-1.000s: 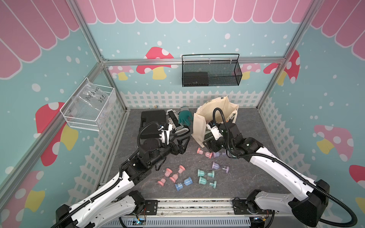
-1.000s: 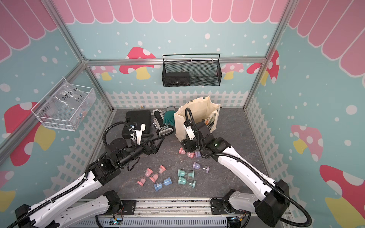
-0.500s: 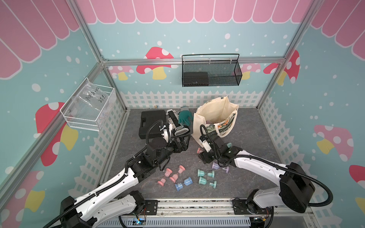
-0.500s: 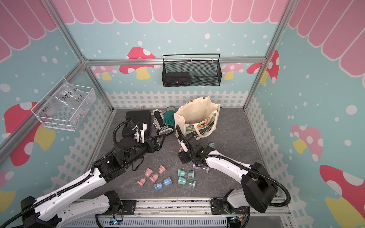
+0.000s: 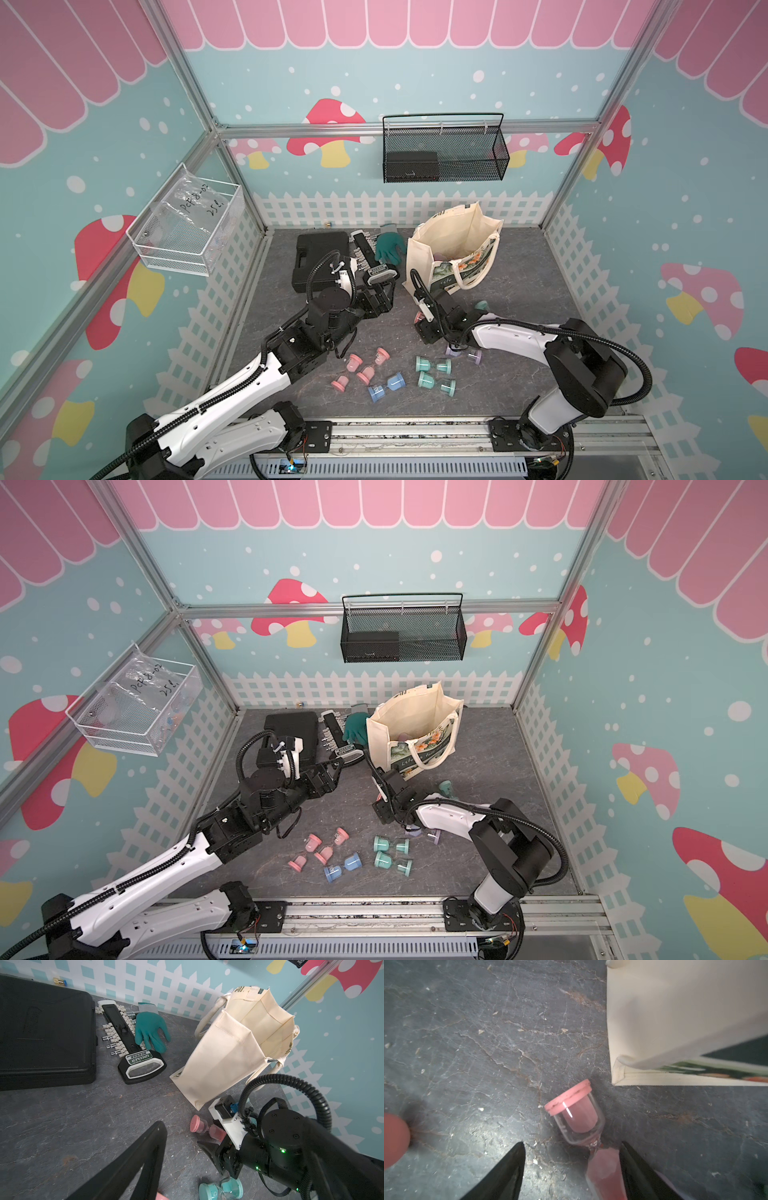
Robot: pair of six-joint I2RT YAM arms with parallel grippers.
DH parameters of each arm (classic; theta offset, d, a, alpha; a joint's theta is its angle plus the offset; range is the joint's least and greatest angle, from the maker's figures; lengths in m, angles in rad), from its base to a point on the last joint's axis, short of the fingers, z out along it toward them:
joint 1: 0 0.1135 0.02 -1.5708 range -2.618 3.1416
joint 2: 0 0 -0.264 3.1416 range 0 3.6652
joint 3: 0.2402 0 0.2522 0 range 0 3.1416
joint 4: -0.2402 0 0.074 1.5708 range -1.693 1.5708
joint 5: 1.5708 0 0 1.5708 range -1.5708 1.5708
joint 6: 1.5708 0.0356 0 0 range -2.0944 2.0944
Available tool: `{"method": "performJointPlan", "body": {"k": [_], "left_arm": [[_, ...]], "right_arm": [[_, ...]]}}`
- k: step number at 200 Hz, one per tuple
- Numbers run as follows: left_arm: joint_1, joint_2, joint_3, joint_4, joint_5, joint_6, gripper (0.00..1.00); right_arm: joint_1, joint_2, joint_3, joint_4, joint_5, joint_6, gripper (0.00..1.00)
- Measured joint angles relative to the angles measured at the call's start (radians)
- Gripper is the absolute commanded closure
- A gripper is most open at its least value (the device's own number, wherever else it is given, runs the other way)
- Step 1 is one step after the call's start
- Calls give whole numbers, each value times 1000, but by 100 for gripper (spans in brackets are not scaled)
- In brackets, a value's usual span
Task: Put the hourglass into the canvas bag
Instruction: Pick up the hourglass from the center of the board.
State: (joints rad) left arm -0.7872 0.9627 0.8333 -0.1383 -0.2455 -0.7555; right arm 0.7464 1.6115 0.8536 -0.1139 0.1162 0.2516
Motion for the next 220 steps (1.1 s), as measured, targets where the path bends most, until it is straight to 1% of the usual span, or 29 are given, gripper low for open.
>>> {"method": "performJointPlan", "body": {"k": [37, 105, 161, 181, 220], "left_arm": [[0, -4, 0, 1, -6, 0, 1], [0, -2, 3, 8, -6, 0, 1], [0, 13, 7, 8, -11, 3, 1], [0, 12, 7, 8, -16, 3, 1], [0, 3, 7, 8, -31, 4, 1]], "right_arm": [[0, 58, 27, 32, 22, -13, 33], [0, 130, 47, 60, 26, -36, 43], [0, 149, 55, 62, 22, -48, 58], [0, 150, 58, 62, 21, -51, 66], [0, 150, 59, 61, 6, -49, 72]]}}
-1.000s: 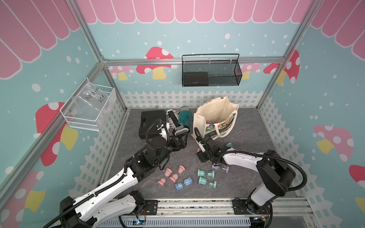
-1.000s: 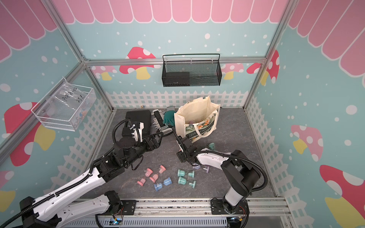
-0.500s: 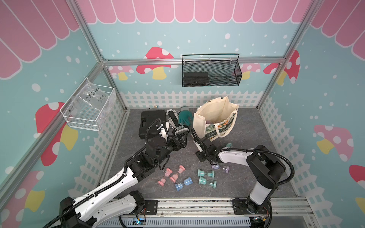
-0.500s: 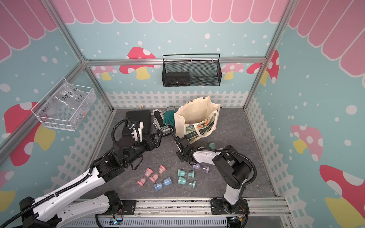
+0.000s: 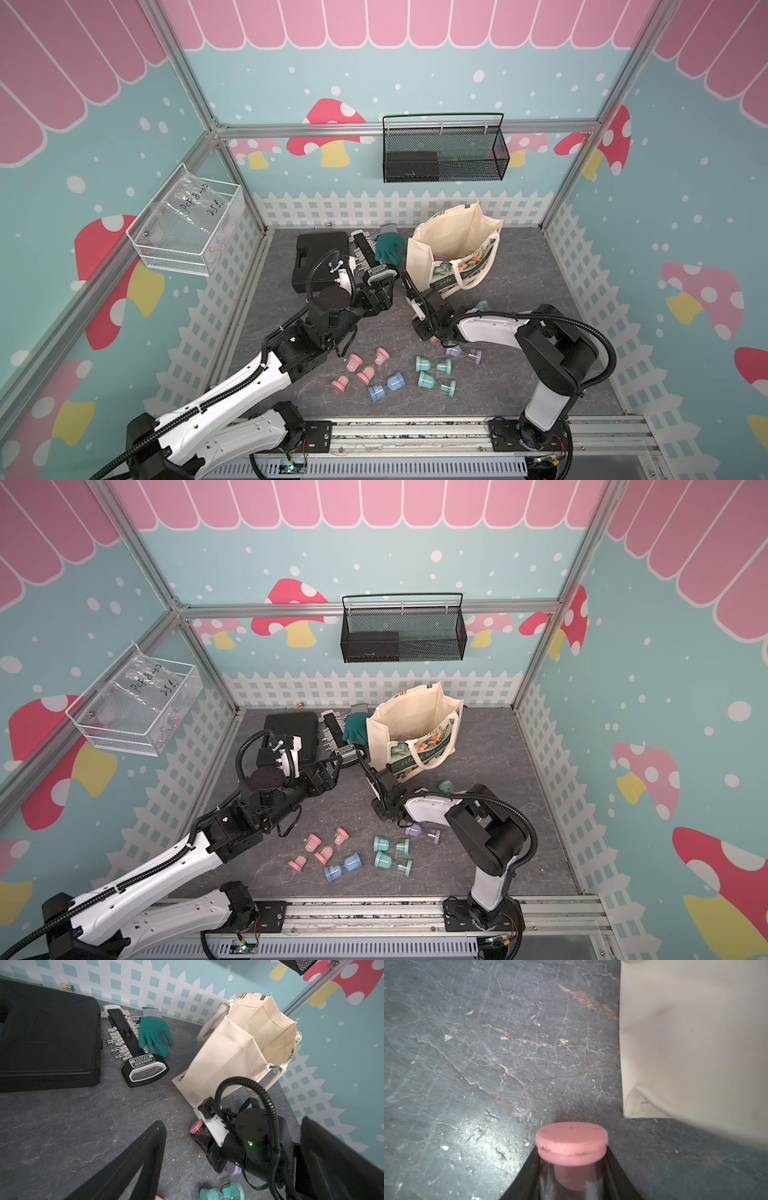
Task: Put the hourglass into the canvas bag
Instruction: Pick up the hourglass from the center of the board.
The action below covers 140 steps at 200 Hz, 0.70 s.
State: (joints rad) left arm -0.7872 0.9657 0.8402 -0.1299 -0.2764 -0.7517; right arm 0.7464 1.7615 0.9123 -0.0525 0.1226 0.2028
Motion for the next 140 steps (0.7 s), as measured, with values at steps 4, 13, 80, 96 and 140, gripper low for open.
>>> {"method": "performJointPlan", "body": {"k": [4, 13, 80, 96, 140], "left_arm": [[0, -1, 0, 0, 0, 0, 1], [0, -2, 0, 0, -1, 0, 1], [0, -9, 0, 0, -2, 23, 1], [0, -10, 0, -2, -7, 35, 1], [0, -15, 39, -45, -35, 79, 1]], "right_arm": [[0, 0, 0, 0, -2, 0, 72], [0, -3, 0, 0, -8, 1, 73], [0, -121, 0, -4, -63, 27, 76], [0, -165, 3, -6, -73, 35, 77], [0, -248, 84, -65, -79, 41, 77]]}}
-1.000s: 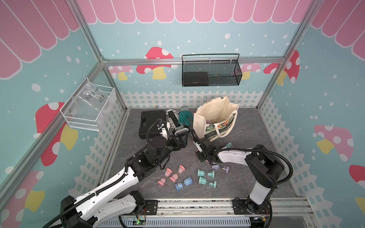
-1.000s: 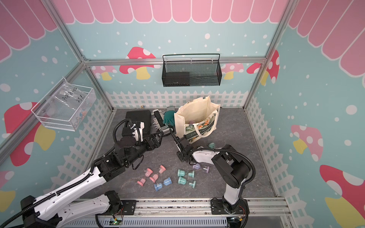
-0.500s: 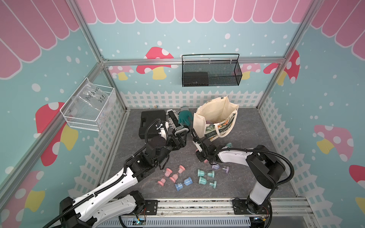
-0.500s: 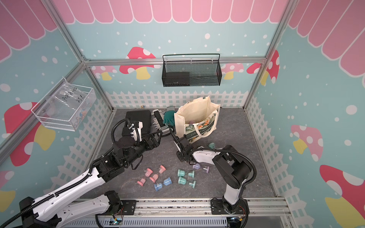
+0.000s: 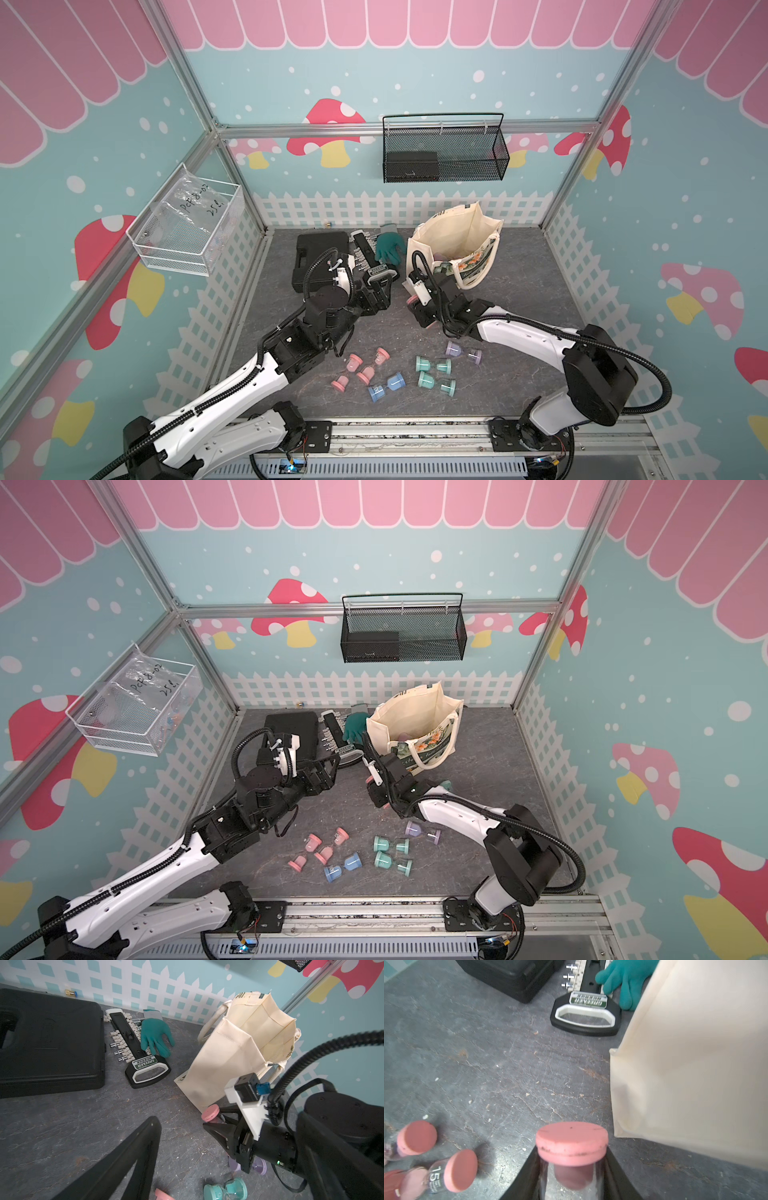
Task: Put the hourglass into the canvas bag
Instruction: Pick up the hourglass from the center of the board, then place the hourglass in the canvas bag.
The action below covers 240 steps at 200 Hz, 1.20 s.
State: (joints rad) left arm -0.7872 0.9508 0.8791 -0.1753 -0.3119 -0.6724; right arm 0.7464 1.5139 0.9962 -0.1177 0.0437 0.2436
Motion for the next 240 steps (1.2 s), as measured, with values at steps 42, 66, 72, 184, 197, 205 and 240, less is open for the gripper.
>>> {"method": "performJointPlan", "body": {"k": [42, 66, 72, 184, 197, 205, 240], "left_arm": [[0, -26, 26, -16, -14, 58, 1], [0, -25, 31, -17, -6, 95, 1], [0, -23, 34, -17, 0, 104, 0], [0, 114, 97, 31, 82, 190, 0], [0, 138, 110, 35, 91, 192, 1], [0, 153, 115, 39, 97, 194, 1], [0, 212, 142, 48, 116, 200, 1]], "right_arm": [[-5, -50, 139, -72, 8, 0, 77], [-15, -52, 225, -114, 25, 0, 77], [-20, -52, 244, -123, 28, 0, 77], [-206, 28, 589, -227, 28, -15, 80], [-226, 57, 611, -235, 28, -16, 80], [-237, 79, 624, -240, 31, -18, 80], [-265, 172, 680, -265, 61, -36, 81]]}}
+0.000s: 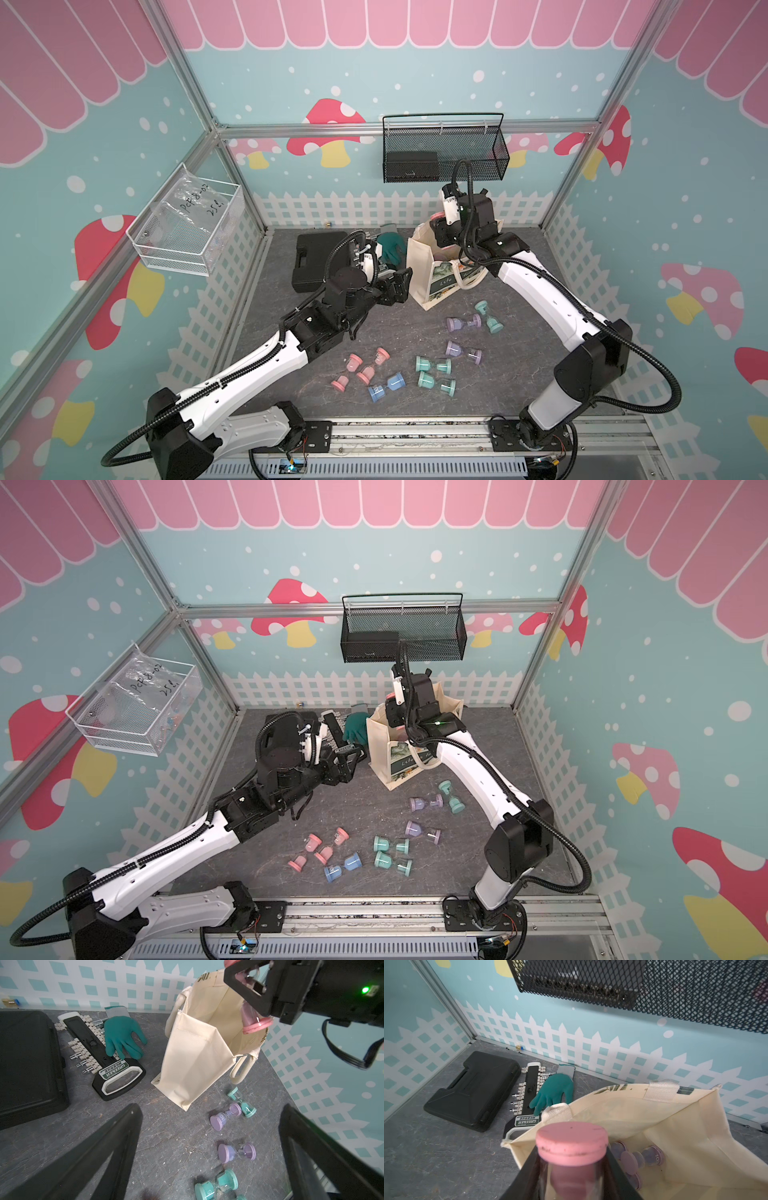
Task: Put the hourglass into the canvas bag
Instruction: Place the hourglass in the canvas bag.
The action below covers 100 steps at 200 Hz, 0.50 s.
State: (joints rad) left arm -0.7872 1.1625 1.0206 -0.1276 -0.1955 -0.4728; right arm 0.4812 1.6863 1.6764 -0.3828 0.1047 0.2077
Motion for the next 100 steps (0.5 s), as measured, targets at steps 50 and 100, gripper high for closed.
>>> {"method": "performJointPlan", "body": {"k": [50, 100], "left_arm": [[0, 53, 13, 21, 10, 5, 1], [2, 76, 13, 29, 10, 5, 0]], "right_arm": [[-35, 155, 84, -25, 22, -24, 81], [-48, 268, 137, -42, 37, -40, 81]]}}
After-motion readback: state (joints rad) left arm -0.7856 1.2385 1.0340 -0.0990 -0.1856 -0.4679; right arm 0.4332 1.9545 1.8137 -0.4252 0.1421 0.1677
